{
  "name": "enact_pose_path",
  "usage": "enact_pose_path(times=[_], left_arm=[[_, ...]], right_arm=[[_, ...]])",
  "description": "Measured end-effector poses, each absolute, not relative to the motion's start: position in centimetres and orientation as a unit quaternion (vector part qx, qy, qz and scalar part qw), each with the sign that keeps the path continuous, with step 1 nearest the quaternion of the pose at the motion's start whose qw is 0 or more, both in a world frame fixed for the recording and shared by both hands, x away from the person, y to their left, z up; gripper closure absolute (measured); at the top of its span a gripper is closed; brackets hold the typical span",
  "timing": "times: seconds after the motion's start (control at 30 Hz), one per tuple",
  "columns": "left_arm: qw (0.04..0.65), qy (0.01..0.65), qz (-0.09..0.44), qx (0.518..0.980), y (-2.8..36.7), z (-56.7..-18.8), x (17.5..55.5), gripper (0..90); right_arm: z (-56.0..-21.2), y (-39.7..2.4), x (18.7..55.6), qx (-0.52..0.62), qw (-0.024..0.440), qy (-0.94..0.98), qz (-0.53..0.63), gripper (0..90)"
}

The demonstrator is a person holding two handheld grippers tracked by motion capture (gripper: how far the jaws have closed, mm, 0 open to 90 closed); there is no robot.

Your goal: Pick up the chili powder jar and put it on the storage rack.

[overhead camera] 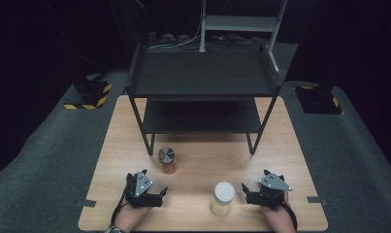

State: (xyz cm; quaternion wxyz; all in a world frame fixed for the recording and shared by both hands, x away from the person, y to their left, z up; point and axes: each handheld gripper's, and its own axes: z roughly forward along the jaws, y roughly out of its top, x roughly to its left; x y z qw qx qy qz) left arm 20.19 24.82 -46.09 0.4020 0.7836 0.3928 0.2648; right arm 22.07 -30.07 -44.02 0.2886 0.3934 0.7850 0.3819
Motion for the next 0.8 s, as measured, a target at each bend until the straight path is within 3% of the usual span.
enact_pose_path(times=[0.8], left_arm=[[0.399,0.386,0.264,0.789,24.76,-46.02,20.36,1.3]], right_arm=[[-44.08,-30.20,22.02,0.396,0.287,0.782,0.386,1.4]])
